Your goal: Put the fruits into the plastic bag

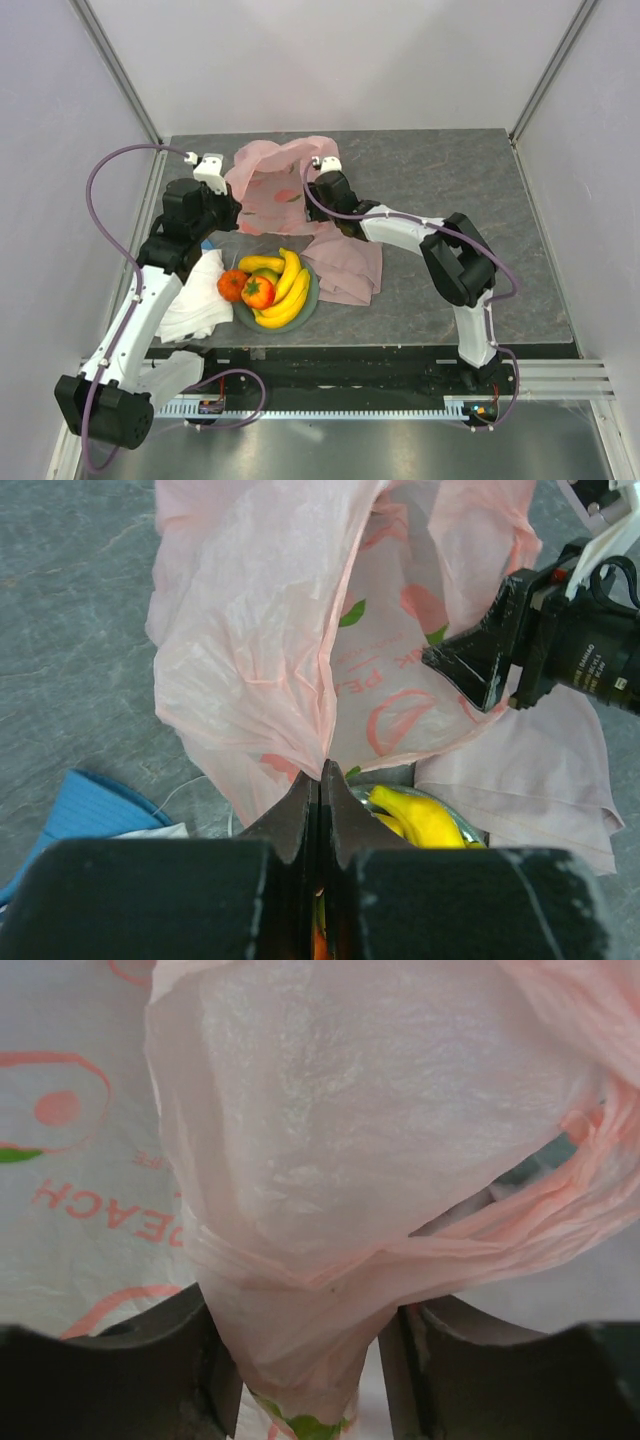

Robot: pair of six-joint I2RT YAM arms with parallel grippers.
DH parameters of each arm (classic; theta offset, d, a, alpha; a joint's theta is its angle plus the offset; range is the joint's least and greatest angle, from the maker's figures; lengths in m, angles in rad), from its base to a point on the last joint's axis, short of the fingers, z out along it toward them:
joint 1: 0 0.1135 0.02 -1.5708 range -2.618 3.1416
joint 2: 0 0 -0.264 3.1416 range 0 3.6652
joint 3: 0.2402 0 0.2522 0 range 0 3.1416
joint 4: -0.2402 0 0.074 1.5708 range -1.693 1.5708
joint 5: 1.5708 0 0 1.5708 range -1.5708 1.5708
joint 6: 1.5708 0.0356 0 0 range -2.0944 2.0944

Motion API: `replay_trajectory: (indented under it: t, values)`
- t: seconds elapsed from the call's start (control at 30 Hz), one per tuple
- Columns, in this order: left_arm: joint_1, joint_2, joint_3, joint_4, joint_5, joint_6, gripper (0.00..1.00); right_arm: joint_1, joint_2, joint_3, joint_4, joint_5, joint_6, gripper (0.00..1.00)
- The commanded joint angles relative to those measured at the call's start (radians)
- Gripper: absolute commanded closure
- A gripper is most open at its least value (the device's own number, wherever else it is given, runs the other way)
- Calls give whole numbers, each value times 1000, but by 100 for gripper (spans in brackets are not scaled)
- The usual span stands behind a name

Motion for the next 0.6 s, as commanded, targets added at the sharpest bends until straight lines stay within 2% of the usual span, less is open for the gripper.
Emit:
replay_trajectory:
  t: [0.0,0.1,0.2,0.3,0.33,0.43,0.57]
  values:
    - [5,-44,-9,-1,-81,19,98,4,75,155,127,-143,-64,45]
    - [5,-56,-21,1,-81,20,98,4,127,230,86,-161,-67,45]
    - [5,-36,-20,-5,-68,17,99,4,132,230,66,-154,-60,43]
    - [5,-13,-12,-14,-46,11,98,2,100,181,69,-166,-57,34]
    - [5,-10,-10,-17,-45,8,98,4,86,164,78,-176,-60,25]
    - [5,-7,-9,-19,-31,0,98,4,31,103,94,-219,-67,6]
    - [5,4,0,-28,-9,-4,98,4,-93,8,117,-220,-67,3]
